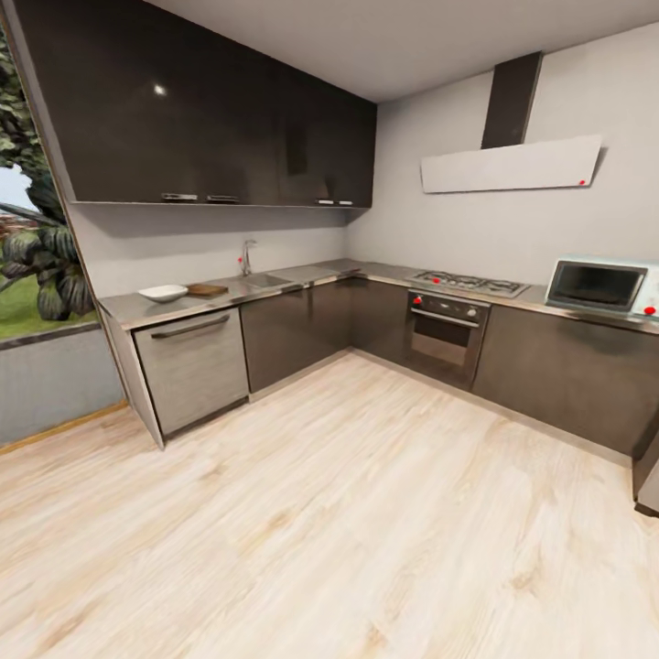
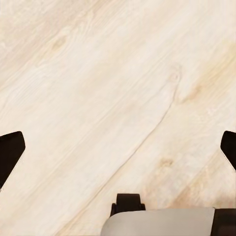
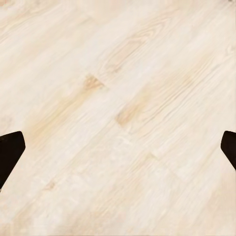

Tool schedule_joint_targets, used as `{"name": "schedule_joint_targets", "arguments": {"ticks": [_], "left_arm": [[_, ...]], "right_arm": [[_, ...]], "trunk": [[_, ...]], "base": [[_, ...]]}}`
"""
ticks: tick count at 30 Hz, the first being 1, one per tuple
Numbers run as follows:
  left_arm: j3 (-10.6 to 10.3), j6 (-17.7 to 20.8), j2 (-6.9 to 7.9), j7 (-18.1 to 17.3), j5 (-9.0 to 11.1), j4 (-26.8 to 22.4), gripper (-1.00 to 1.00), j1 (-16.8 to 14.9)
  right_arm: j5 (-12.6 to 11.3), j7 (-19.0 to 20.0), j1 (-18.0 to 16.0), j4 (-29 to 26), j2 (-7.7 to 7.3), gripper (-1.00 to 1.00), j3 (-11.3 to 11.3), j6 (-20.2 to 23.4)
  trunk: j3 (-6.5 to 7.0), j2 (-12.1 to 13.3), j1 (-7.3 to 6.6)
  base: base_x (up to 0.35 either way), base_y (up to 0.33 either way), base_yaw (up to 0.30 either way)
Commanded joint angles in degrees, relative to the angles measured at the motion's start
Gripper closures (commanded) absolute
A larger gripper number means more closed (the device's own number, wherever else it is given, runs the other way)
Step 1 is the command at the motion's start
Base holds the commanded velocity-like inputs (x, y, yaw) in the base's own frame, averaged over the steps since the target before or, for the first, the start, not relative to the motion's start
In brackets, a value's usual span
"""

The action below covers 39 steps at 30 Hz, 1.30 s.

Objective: In the kitchen, take the Vidalia onion out of the sink, dice it on the chopping board with the paring knife, put the diced onion into the bowl on the countertop, then place both the paring knife and the chopping board into the sink.

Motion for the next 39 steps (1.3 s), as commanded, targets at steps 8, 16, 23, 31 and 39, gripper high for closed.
{"name": "schedule_joint_targets", "arguments": {"ticks": [8,16,23,31,39], "left_arm": [[-0.02,-0.15,-0.05,-0.08,-0.05,0.01,-1.0,-0.02],[0.03,-0.14,-0.06,-0.08,-0.06,0.01,-1.0,-0.02],[0.04,-0.12,-0.06,-0.07,-0.06,0.07,-1.0,-0.02],[-0.04,-0.15,-0.06,-0.05,-0.08,0.12,-1.0,-0.02],[0.03,-0.12,-0.06,-0.05,-0.06,0.26,-1.0,-0.02]], "right_arm": [[0.04,-0.16,-0.01,-0.01,0.01,-1.0,0.04,-0.12],[0.04,-0.16,-0.01,-0.01,0.01,-1.0,-0.04,-0.12],[0.04,-0.16,-0.01,-0.01,0.01,-1.0,-0.04,-0.12],[0.04,-0.16,-0.01,-0.01,0.01,-1.0,-0.05,-0.12],[0.04,-0.16,-0.01,-0.01,0.01,-1.0,-0.02,-0.12]], "trunk": [[-0.05,-0.02,0.03],[-0.05,-0.02,0.03],[-0.05,-0.02,0.03],[-0.05,-0.02,0.03],[-0.05,-0.02,0.03]], "base": [[0.316,-0.065,0.0],[0.316,-0.086,0.0],[0.316,-0.013,0.0],[0.317,-0.001,0.0],[0.317,0.0,0.0]]}}
